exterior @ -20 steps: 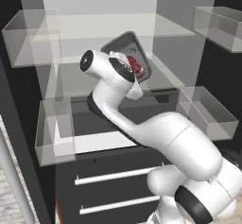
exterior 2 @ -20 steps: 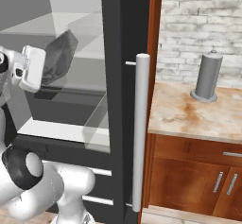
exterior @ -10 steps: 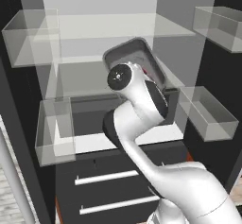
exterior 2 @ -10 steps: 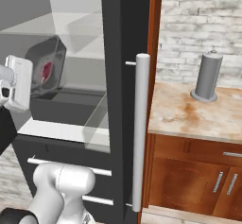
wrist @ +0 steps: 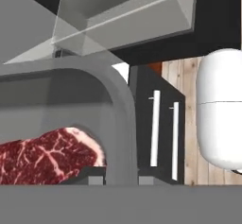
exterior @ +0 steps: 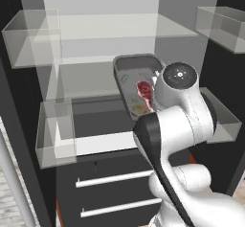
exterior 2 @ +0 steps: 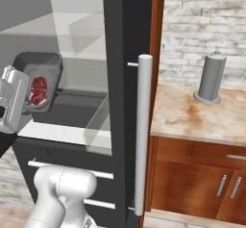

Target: Place the tupperware containing the steak and garlic meal in the microwave. Close the microwave door and press the start button to reheat the meal.

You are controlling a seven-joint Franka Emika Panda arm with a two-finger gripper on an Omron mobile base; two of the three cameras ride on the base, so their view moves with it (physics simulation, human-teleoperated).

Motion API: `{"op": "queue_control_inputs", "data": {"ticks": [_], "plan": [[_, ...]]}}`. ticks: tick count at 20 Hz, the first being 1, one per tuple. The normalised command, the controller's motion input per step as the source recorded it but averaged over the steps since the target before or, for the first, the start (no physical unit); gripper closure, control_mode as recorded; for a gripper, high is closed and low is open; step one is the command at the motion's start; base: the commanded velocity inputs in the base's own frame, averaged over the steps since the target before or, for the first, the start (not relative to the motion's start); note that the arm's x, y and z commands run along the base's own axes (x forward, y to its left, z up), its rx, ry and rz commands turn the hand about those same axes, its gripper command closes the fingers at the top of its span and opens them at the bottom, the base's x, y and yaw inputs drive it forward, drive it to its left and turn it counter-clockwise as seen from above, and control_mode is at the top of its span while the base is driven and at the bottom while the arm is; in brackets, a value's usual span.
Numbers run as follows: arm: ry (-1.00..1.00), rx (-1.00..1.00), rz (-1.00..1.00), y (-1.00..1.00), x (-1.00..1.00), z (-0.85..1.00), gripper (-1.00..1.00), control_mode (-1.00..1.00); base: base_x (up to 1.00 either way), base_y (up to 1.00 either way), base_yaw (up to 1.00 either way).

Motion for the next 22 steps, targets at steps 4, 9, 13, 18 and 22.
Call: {"op": "queue_control_inputs", "data": {"ticks": [4,9,13,18,22], "plan": [[0.26,0.28,0.09,-0.06,-0.21,0.00,1.00,-1.00,0.00,0.00,0.00],[0.22,0.02,0.01,-0.27,-0.21,-0.07,1.00,-1.00,0.00,0.00,0.00],[0.06,0.00,0.00,-0.13,-0.19,0.00,1.00,-1.00,0.00,0.00,0.00],[0.00,0.00,0.00,0.00,0.00,0.00,1.00,-1.00,0.00,0.00,0.00],[0.00,0.00,0.00,0.00,0.00,0.00,1.00,-1.00,0.00,0.00,0.00]]}}
